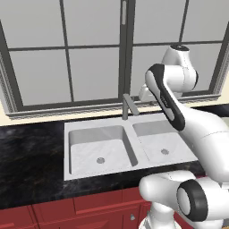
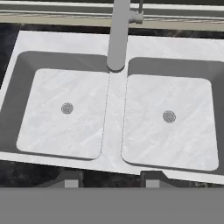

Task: Rinse each bowl for a few seconds and place them down in the sink or on the counter.

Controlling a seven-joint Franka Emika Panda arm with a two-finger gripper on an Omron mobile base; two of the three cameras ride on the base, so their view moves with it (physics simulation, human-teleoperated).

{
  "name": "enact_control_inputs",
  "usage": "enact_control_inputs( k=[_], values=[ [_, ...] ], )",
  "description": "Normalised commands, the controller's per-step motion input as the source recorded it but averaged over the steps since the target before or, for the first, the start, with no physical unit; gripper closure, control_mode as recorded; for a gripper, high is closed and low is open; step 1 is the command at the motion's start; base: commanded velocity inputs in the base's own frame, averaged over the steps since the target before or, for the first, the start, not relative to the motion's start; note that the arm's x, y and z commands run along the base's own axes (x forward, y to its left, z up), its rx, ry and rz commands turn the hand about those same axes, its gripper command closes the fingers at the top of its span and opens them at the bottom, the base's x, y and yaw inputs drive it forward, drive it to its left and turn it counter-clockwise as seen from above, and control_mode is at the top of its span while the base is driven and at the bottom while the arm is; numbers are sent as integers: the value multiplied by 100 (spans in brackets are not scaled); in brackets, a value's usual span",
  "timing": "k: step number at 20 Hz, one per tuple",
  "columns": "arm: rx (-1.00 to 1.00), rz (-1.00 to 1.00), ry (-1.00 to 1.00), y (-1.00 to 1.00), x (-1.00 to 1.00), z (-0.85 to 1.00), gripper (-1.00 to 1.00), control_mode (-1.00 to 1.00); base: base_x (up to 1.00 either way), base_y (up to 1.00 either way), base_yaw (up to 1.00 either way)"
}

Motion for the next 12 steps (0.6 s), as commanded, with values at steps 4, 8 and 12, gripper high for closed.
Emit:
enact_control_inputs(
  k=[4, 8, 12],
  values=[
    [0, 0, -4, 0, -15, 0, -100, -100, 0, 0, 0],
    [0, 0, -5, 0, -36, 0, -100, -100, 0, 0, 0],
    [0, 0, -5, -10, -22, -1, -100, -100, 0, 0, 0]
  ],
)
